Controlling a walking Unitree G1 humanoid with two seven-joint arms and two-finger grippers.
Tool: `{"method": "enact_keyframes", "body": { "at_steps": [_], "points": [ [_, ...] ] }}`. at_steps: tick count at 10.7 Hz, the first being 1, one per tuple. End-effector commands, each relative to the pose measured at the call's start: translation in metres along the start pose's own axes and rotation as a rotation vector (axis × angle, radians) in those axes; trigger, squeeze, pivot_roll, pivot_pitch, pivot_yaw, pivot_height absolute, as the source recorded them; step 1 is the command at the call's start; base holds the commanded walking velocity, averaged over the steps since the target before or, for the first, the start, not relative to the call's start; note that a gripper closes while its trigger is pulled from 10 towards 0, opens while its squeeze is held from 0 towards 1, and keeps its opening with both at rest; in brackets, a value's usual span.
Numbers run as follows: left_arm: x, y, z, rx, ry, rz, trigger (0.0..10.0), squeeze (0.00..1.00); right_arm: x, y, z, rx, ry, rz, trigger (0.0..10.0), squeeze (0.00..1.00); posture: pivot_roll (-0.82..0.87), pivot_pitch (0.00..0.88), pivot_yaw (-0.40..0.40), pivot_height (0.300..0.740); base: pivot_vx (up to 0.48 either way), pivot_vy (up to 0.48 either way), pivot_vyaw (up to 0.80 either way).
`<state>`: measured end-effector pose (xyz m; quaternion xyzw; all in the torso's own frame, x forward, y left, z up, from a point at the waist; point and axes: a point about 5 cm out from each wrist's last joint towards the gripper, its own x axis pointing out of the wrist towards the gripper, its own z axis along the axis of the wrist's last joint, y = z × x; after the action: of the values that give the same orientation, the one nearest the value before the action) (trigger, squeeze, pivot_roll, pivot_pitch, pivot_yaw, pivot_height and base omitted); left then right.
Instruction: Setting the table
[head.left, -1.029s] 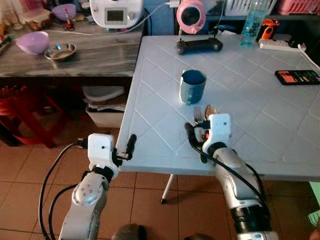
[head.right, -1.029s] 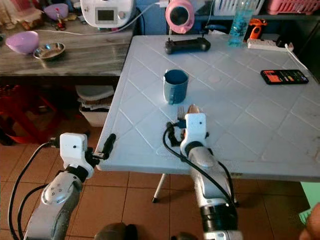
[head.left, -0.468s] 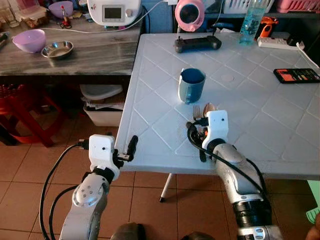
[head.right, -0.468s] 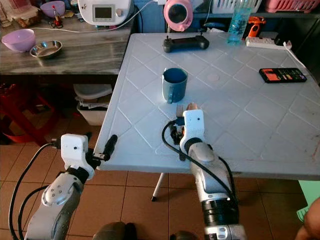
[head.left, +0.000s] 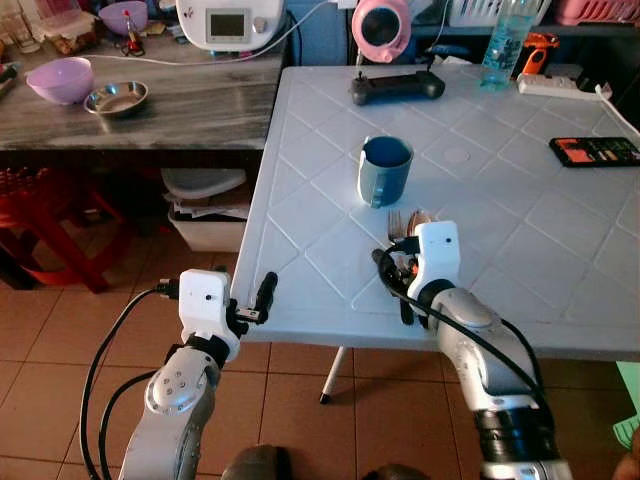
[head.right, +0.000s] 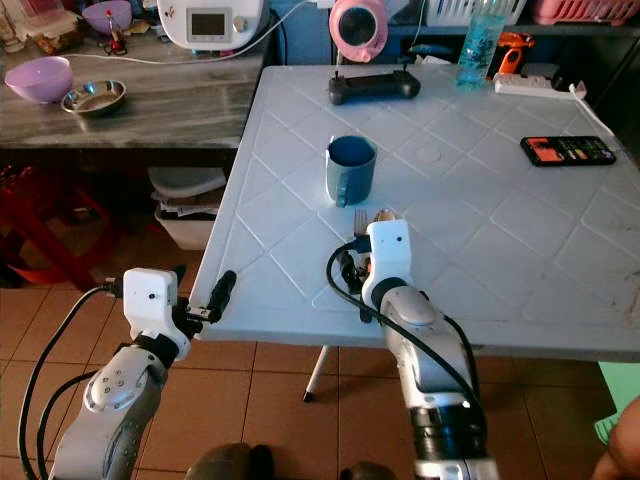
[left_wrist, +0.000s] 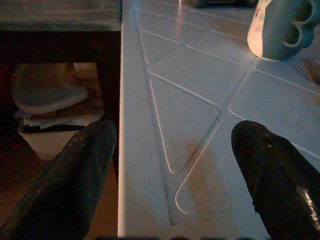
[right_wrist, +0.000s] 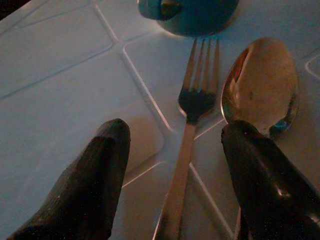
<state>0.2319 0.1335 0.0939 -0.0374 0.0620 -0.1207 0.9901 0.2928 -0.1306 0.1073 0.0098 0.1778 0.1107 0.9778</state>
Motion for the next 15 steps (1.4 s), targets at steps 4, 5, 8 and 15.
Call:
{"method": "enact_keyframes", "body": {
  "at_steps": [4,5,8,15],
  "points": [
    [0.000,0.000,0.000,-0.002,0.013,-0.012,10.0,0.00,-0.009,0.001,0.013,0.025,-0.004,0.017,10.0,0.00,-0.01,0.079,0.049,0.740,0.000,0.000,0.00],
    [0.000,0.000,-0.001,-0.003,0.014,-0.011,10.0,0.00,-0.009,0.002,0.015,0.027,-0.008,0.018,10.0,0.00,-0.01,0.080,0.049,0.740,0.000,0.000,0.00],
    [0.000,0.000,-0.002,-0.004,0.020,-0.016,10.0,0.00,-0.003,0.002,0.020,0.031,-0.019,0.015,10.0,0.00,-0.01,0.081,0.051,0.740,0.000,0.000,0.00],
    [-0.003,-0.002,-0.003,-0.009,0.028,-0.019,10.0,0.00,0.012,0.007,-0.009,0.029,0.072,0.047,0.0,0.00,0.00,0.095,0.050,0.740,0.000,0.000,0.00]
  ]
}}
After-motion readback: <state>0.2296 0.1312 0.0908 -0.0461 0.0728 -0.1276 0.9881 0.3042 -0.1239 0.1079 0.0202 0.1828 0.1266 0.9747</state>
